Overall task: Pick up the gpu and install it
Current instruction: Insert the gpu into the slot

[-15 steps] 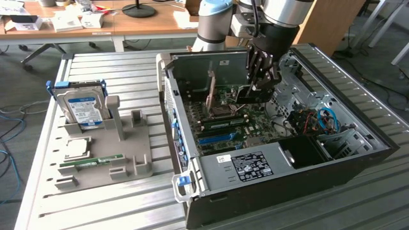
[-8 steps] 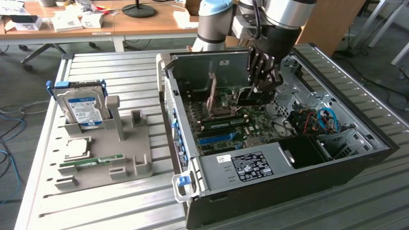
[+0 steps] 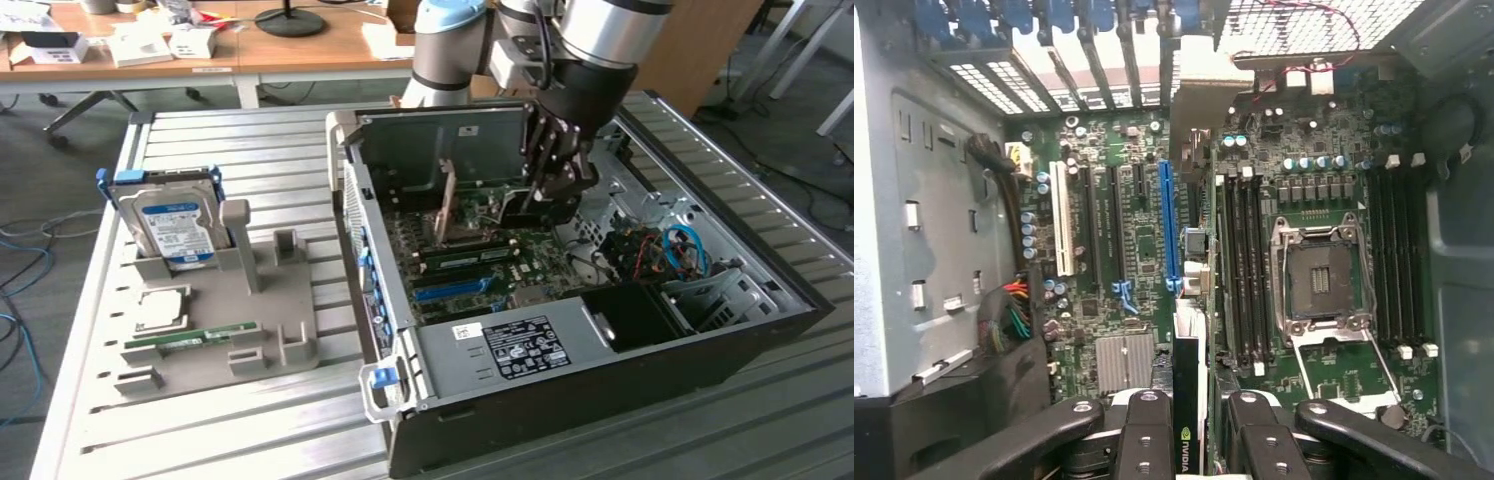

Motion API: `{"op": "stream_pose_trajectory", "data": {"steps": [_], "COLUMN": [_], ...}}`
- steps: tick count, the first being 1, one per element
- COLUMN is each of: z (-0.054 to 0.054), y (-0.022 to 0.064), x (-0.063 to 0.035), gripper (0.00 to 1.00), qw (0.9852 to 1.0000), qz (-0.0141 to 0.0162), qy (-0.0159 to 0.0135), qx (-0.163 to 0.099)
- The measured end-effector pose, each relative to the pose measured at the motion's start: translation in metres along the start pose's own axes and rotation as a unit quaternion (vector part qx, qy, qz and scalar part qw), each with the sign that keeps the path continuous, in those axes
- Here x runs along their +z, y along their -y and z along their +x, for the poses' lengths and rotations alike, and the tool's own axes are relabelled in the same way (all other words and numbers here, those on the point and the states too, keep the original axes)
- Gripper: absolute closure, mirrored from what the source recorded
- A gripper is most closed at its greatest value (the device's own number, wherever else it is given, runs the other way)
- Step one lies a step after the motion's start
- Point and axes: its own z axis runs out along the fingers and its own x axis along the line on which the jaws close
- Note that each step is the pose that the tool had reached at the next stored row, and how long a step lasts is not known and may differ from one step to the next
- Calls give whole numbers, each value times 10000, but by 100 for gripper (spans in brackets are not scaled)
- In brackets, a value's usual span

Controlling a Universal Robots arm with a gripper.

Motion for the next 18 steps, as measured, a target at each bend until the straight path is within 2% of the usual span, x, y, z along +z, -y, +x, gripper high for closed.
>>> {"op": "stream_pose_trajectory", "data": {"steps": [3,18], "z": [1,6], "y": [1,15], "x": [24,273], "gripper": [74,74], "qw": [10000,10000], "qz": [0,0], "qy": [-1,0], "qx": [0,0]}}
